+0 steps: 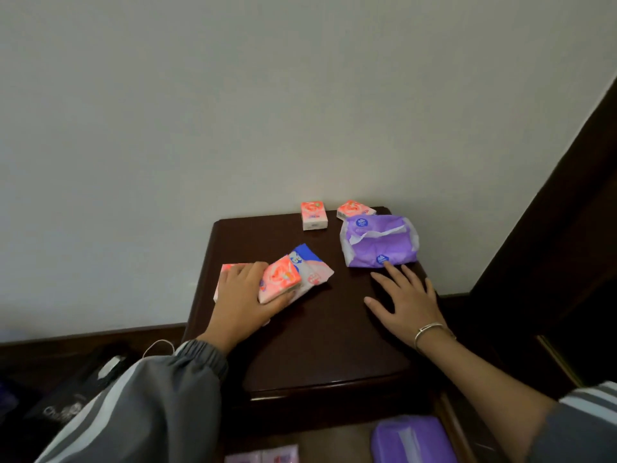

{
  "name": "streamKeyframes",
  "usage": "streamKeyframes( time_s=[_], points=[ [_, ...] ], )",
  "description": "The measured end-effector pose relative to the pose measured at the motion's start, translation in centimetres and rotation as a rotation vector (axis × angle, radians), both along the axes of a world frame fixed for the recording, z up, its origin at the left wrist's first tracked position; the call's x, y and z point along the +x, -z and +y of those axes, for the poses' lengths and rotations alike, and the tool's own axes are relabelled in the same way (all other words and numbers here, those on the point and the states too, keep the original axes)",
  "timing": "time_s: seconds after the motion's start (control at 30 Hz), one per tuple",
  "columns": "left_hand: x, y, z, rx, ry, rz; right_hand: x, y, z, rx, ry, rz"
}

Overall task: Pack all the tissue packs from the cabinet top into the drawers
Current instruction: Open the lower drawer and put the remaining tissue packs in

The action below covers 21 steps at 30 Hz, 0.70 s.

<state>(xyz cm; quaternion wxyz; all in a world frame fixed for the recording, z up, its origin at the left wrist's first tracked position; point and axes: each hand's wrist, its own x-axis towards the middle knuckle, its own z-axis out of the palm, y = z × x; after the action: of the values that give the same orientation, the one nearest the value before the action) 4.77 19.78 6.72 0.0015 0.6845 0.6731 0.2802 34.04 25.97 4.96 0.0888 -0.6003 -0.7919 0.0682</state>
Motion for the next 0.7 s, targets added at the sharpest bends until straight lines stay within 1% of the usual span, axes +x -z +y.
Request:
streamKeyframes(
  time_s=[0.07, 0.1, 0.13, 0.2, 0.27, 0.33, 0.4, 0.47, 0.5, 0.57, 0.63, 0.7],
  points=[
    [-0.1, -0.1, -1.4, 0.092, -0.044, -0.123, 0.0, -0.2, -0.2, 0.042, -0.007, 0.012],
    [-0.4, -0.1, -1.9, 0.139, -0.099, -0.182, 0.0, -0.2, -0.3, 0.061, -0.008, 0.02],
    [-0.7, -0.1, -2.1, 0.174, -0.173, -0.217, 0.0, -0.3, -0.4, 0.08, -0.006, 0.035],
    [-1.4, 0.2, -2.2, 0.2, -0.349, -0.232, 0.0, -0.5, -0.4, 0.141, -0.008, 0.101],
    [-1.5, 0.6, -2.3, 0.151, -0.466, -0.313, 0.2, -0.8, -0.7, 0.234, -0.015, 0.208],
    [-1.1, 0.6, -2.3, 0.076, -0.502, -0.417, 0.3, -1.5, -1.1, 0.331, -0.021, 0.304],
    [-1.3, 0.7, -1.9, 0.049, -0.511, -0.398, -0.5, -2.6, -1.0, 0.435, -0.065, 0.346],
    [-1.6, 0.9, -1.7, 0.047, -0.511, -0.373, -3.1, -4.4, 0.4, 0.511, -0.152, 0.382],
    [-1.7, 1.0, -1.5, 0.046, -0.512, -0.379, -4.9, -5.4, 1.6, 0.506, -0.19, 0.393],
    [-1.9, 1.2, -1.5, 0.031, -0.538, -0.386, -8.9, -6.9, 4.7, 0.416, -0.208, 0.355],
    [-2.0, 1.4, -1.4, 0.03, -0.561, -0.392, -12.4, -7.4, 8.3, 0.282, -0.151, 0.254],
    [-2.0, 1.5, -1.4, 0.06, -0.56, -0.458, -15.0, -7.2, 11.5, 0.143, -0.047, 0.25]
  ],
)
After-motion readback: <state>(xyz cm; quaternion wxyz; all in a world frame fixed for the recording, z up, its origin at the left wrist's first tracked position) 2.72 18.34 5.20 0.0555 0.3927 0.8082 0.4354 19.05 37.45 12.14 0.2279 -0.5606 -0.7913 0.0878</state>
